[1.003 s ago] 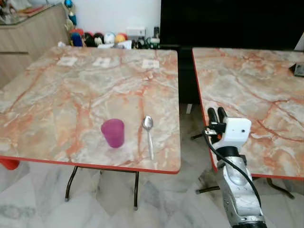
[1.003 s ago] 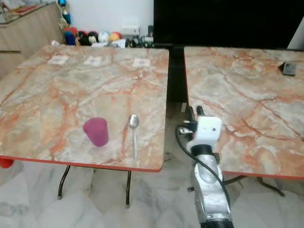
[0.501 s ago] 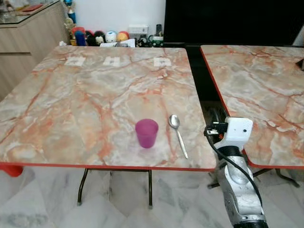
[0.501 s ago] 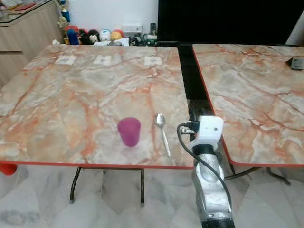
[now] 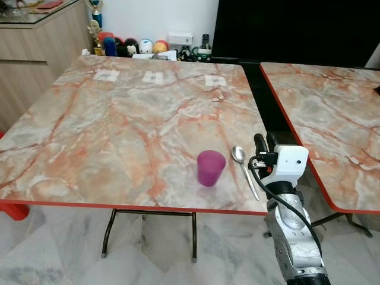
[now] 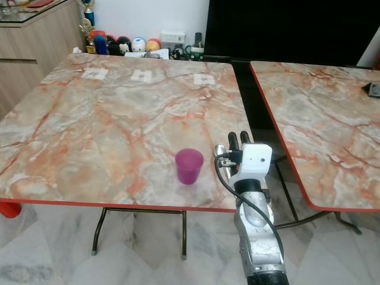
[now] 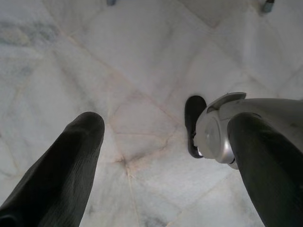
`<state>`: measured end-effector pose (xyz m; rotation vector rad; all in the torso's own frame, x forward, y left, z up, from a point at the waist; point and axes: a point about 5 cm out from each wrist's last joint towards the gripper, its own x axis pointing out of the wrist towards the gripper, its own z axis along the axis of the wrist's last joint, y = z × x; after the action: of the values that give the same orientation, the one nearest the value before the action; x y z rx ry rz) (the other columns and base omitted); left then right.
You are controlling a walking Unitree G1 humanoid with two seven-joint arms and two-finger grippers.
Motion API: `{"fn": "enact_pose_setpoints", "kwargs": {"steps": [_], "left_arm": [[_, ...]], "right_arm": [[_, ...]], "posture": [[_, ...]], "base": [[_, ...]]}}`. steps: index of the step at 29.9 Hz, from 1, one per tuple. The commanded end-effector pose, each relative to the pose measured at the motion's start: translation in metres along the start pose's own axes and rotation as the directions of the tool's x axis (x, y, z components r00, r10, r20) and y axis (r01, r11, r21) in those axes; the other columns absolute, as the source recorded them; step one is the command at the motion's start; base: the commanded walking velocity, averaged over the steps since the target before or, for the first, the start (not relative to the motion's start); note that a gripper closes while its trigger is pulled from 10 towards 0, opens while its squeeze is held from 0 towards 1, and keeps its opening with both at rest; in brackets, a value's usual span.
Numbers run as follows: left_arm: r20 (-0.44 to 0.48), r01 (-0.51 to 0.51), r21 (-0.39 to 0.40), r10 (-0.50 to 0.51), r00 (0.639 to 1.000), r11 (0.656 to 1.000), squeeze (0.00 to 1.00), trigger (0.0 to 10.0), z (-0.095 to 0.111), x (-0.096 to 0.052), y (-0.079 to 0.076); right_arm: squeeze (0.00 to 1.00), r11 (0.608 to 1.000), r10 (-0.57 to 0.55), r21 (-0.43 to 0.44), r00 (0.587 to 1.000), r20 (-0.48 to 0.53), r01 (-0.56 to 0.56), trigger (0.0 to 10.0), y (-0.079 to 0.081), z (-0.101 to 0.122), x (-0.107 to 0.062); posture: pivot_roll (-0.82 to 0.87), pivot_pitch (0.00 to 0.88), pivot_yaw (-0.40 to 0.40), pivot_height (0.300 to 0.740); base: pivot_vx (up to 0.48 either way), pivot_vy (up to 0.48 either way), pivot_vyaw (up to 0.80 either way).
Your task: Setting the table
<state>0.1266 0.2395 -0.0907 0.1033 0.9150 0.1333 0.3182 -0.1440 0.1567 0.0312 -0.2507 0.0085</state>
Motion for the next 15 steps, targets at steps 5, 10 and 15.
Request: {"fn": "enact_pose_setpoints", "kwargs": {"steps": [5,10,15], "left_arm": [[-0.021,0.012,-0.002,-0.012,1.000,1.000,0.00,10.0,-0.0067,-0.0019,-0.0031],[-0.017,0.014,0.000,-0.014,1.000,1.000,0.00,10.0,-0.0047,-0.0011,-0.0035],[-0.019,0.017,-0.001,-0.017,1.000,1.000,0.00,10.0,-0.0039,-0.0006,-0.0048]], "right_arm": [[0.00,1.000,-0.014,-0.024,1.000,-0.005,0.014,10.0,-0.0055,-0.0024,-0.0025],[0.00,0.999,-0.019,-0.027,1.000,0.006,0.019,10.0,-0.0068,-0.0001,-0.0020],[0.00,0.999,-0.033,-0.031,0.999,-0.012,0.033,10.0,-0.0106,-0.0026,-0.0029]], "posture": [[0.04,0.062,-0.026,0.740],[0.04,0.069,-0.028,0.740],[0.04,0.076,-0.032,0.740]], "base": [[0.148,0.000,0.00],[0.258,0.000,0.34],[0.259,0.000,0.09]]}}
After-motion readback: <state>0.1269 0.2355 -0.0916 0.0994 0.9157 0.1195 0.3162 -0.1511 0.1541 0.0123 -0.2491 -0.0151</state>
